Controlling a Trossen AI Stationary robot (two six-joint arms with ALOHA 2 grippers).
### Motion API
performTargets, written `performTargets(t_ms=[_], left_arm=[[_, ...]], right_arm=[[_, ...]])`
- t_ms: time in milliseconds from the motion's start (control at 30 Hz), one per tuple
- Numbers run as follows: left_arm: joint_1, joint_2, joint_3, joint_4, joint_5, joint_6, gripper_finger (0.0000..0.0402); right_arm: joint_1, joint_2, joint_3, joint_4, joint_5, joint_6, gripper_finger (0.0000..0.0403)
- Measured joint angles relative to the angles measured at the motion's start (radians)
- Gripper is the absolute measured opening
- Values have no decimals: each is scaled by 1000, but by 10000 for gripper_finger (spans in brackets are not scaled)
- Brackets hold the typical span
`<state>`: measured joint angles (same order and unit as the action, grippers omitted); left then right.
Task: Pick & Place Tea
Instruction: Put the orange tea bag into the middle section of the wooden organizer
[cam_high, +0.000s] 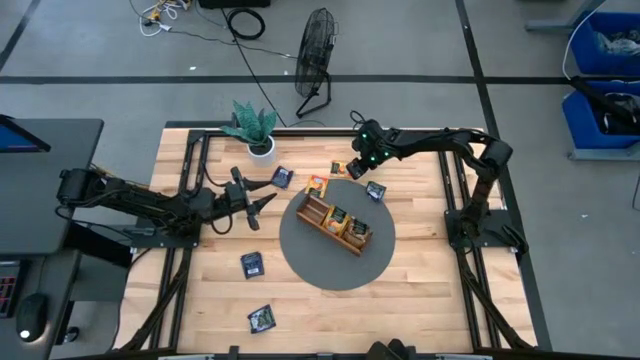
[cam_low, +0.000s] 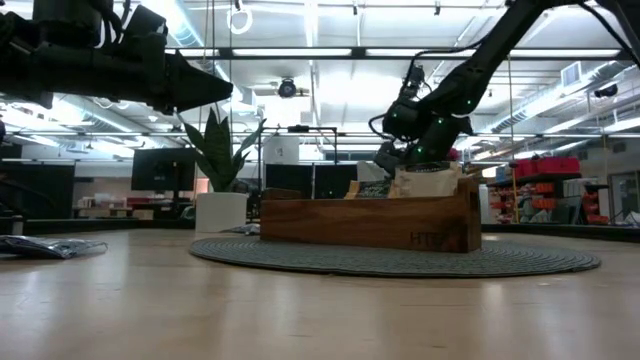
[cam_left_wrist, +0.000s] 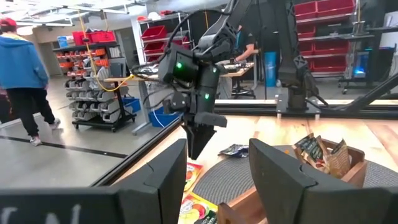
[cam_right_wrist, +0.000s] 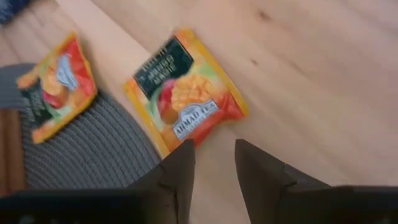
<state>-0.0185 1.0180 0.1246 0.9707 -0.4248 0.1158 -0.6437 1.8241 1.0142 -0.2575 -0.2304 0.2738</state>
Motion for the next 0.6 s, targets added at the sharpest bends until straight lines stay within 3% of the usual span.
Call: performTargets(t_ms=[167,600], left_arm=[[0,0,0,2,0,0,177],[0,0,0,-3,0,0,177]], right_arm=[[-1,39,0,21,-70,6,123],[-7,43,0,100,-103,34,123]])
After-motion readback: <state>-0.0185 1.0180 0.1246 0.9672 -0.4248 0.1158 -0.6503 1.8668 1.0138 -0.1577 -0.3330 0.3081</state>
